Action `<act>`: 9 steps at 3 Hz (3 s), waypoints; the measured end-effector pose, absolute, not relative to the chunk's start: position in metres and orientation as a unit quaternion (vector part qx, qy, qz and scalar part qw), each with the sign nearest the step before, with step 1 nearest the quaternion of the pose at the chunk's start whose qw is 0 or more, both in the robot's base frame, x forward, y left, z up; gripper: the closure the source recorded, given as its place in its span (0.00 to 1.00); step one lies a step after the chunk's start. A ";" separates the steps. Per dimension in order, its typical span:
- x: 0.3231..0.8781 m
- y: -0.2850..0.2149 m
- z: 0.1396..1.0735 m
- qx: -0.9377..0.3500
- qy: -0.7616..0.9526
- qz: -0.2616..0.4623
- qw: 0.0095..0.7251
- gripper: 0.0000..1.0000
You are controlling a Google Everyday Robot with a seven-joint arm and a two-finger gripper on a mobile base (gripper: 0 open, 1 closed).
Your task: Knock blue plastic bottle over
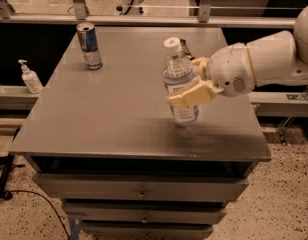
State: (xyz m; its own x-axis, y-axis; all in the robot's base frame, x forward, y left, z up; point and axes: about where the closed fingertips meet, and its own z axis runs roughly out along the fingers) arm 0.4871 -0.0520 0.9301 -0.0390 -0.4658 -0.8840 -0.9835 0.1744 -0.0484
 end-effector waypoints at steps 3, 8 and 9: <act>0.514 -0.070 0.938 -0.707 0.645 0.143 0.252 1.00; 0.549 -0.102 0.840 -0.729 0.679 -0.037 0.076 0.59; 0.547 -0.089 0.843 -0.733 0.675 -0.015 0.081 0.36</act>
Offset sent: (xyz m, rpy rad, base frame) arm 0.0467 -0.0500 0.0245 -0.5870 -0.1037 0.1438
